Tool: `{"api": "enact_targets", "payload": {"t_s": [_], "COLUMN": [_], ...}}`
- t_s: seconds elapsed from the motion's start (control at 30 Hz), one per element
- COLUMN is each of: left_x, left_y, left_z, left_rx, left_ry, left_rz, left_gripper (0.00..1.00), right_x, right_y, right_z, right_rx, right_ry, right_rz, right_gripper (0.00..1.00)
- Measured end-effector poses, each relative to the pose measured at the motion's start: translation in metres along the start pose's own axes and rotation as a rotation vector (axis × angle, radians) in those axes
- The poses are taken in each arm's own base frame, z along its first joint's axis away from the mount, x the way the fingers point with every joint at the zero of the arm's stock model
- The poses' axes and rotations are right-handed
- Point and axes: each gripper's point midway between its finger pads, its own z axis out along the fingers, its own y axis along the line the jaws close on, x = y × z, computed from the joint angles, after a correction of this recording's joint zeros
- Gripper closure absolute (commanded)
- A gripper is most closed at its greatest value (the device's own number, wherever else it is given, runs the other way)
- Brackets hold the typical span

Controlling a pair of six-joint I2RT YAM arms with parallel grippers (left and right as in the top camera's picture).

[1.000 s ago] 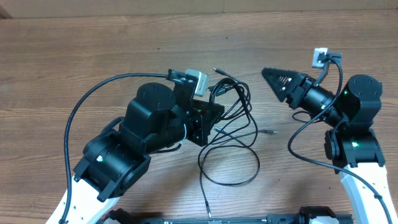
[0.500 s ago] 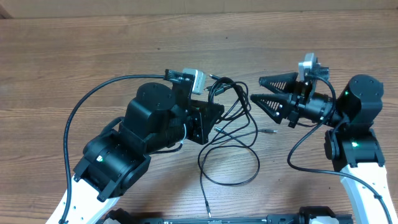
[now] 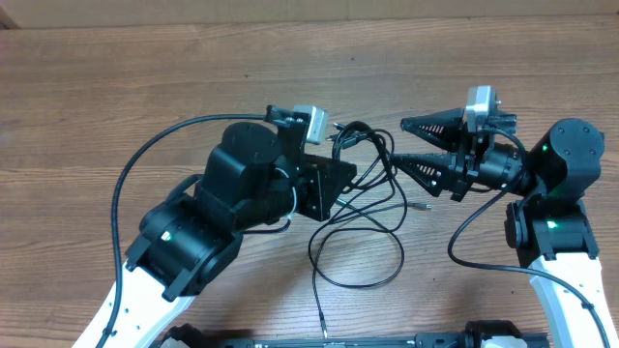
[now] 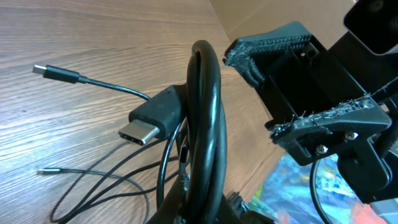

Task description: Untangle cables

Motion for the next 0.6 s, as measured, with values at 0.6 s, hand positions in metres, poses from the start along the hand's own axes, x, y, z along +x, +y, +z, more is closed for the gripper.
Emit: {"api": "enact_targets", "payload": {"t_s": [0.6], "left_x": [-0.002], "left_y": [-0.011], "left_z": [0.004], "left_rx": [0.059], "left_ry": [0.007], "left_rz": [-0.013], "left_gripper": [0.96], "right_x": [0.012], "right_y": [-0.014], "right_z": [0.005], "right_rx": [-0.004], "right_ry": [0.02], "right_rz": [0.04], "right_gripper": [0.53]}}
